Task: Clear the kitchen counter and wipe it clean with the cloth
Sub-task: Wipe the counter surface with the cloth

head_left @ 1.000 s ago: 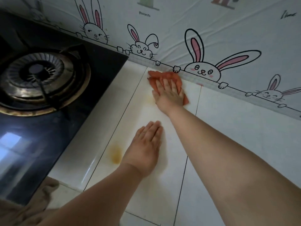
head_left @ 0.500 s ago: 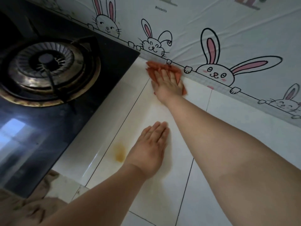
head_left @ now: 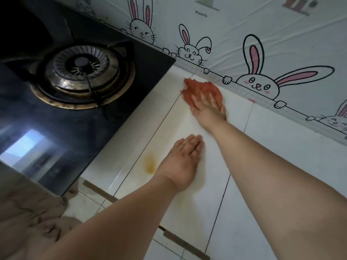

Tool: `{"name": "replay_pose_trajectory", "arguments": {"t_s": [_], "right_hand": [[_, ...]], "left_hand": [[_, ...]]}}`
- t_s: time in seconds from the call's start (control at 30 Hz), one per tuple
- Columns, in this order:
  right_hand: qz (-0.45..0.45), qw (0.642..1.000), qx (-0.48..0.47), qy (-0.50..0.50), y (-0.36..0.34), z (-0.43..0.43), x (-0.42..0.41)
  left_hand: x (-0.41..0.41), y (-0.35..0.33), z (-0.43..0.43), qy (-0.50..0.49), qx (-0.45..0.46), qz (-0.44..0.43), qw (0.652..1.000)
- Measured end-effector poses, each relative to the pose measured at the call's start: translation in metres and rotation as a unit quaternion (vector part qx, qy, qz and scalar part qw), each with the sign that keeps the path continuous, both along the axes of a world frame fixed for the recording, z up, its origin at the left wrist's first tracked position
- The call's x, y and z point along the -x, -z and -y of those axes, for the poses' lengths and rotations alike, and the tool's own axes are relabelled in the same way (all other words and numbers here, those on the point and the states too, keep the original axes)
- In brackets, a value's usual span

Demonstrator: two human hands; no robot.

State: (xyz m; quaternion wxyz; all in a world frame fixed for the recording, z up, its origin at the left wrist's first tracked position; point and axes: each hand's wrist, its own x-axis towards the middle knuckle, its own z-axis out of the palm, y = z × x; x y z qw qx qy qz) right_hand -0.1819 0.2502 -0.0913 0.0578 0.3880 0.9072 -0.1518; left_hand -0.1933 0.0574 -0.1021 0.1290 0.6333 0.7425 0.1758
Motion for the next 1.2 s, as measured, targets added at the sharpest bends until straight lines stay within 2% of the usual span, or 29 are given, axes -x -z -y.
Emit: {"name": "replay_pose_trajectory", "arguments": {"t_s": [0.07, 0.13, 0.2, 0.27, 0.33, 0.4, 0.5, 0.57, 0.63, 0.67, 0.7, 0.83, 0.93, 1.03, 1.2], "right_hand": [[-0.063, 0.987, 0.004, -0.146, 0.000, 0.039, 0.016], [-0.107, 0.950, 0.053, -0.289, 0.003, 0.052, 0.010], [-0.166, 0.933, 0.093, -0.305, 0.006, 0.041, 0.000], [-0.161, 0.960, 0.087, -0.212, 0.004, 0.033, -0.004], [-0.145, 0.985, 0.057, -0.067, 0.006, 0.041, 0.007], [-0.115, 0.992, 0.015, -0.040, 0.008, 0.065, 0.025], [-0.143, 0.971, 0.037, -0.188, 0.020, 0.111, 0.038], [-0.176, 0.939, 0.047, -0.292, 0.025, 0.131, 0.031], [-0.188, 0.898, -0.001, -0.398, 0.023, 0.125, 0.028], [-0.189, 0.887, -0.016, -0.421, 0.020, 0.116, 0.030], [-0.191, 0.891, -0.029, -0.411, 0.018, 0.107, 0.034], [-0.130, 0.947, -0.068, -0.284, 0.009, 0.064, 0.056], [-0.029, 0.991, -0.008, -0.133, -0.005, 0.031, 0.076], [0.018, 0.998, -0.004, -0.065, -0.001, -0.012, 0.100], [0.060, 0.994, -0.083, -0.025, 0.003, -0.041, 0.122]], "left_hand": [[0.002, -0.002, 0.001, 0.015, -0.002, 0.032, 0.999], [0.008, -0.007, 0.003, 0.016, -0.008, 0.092, 0.996], [0.016, -0.025, 0.011, -0.003, -0.007, 0.166, 0.986], [0.025, -0.037, 0.025, -0.065, -0.051, 0.214, 0.973], [0.033, -0.040, 0.053, -0.128, -0.088, 0.183, 0.971], [0.041, -0.033, 0.087, -0.184, -0.107, 0.125, 0.969], [0.059, -0.016, 0.125, -0.262, -0.086, 0.063, 0.959], [0.067, -0.010, 0.134, -0.262, -0.012, 0.016, 0.965], [0.068, -0.007, 0.135, -0.243, 0.047, -0.026, 0.969], [0.066, -0.006, 0.133, -0.242, 0.061, -0.045, 0.967], [0.064, -0.005, 0.133, -0.249, 0.066, -0.059, 0.964], [0.062, -0.005, 0.132, -0.263, 0.065, -0.079, 0.959], [0.063, -0.003, 0.131, -0.265, 0.068, -0.066, 0.960], [0.062, -0.001, 0.132, -0.268, 0.061, -0.050, 0.960], [0.062, -0.001, 0.132, -0.272, 0.050, -0.031, 0.960]]}}
